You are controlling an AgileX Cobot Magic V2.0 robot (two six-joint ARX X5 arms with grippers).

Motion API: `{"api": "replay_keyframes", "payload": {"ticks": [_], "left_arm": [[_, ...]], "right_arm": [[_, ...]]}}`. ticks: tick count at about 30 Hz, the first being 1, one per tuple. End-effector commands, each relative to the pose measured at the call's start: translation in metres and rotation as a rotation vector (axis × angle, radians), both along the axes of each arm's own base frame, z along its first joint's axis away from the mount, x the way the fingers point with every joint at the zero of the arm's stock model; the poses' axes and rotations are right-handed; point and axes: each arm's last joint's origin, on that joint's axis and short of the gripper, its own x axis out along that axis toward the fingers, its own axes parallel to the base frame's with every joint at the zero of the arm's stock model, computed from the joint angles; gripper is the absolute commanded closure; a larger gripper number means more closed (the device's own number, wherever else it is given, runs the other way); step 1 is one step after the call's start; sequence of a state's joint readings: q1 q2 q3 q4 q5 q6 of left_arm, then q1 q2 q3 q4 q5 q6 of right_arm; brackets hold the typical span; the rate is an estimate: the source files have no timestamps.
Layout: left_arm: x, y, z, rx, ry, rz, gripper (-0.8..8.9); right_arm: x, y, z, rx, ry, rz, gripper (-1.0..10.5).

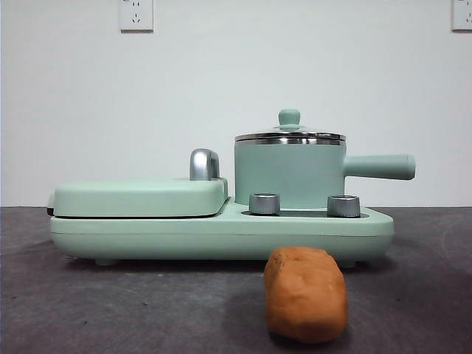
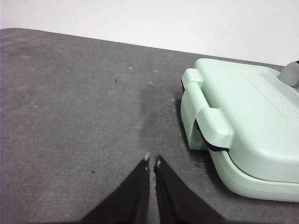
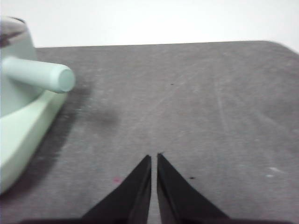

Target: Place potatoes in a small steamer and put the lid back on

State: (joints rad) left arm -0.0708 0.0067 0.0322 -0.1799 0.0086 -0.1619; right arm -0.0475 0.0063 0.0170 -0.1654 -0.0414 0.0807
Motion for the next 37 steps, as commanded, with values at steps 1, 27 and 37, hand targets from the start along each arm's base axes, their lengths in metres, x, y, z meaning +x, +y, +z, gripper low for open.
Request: {"api": "replay_keyframes", "payload": {"ticks": [1, 27, 37], "left_arm": [[0.002, -0.001, -0.002, -0.087, -0.016, -0.006, 7.91], [-0.006, -0.014, 0.151, -0.328, -0.035, -0.425, 7.89], [0.021, -0.023, 0.171, -0.376, 0.158, -0.655, 7.74]], "right_arm": [[0.001, 0.001, 0.004, 0.127, -0.055, 0.034, 9.3], [-0.022, 0.016, 0.159, 0.398, 0.031, 0.510, 9.3], [-0.013, 0.018, 0.188, 0.311, 0.180, 0.618, 9.3]]}}
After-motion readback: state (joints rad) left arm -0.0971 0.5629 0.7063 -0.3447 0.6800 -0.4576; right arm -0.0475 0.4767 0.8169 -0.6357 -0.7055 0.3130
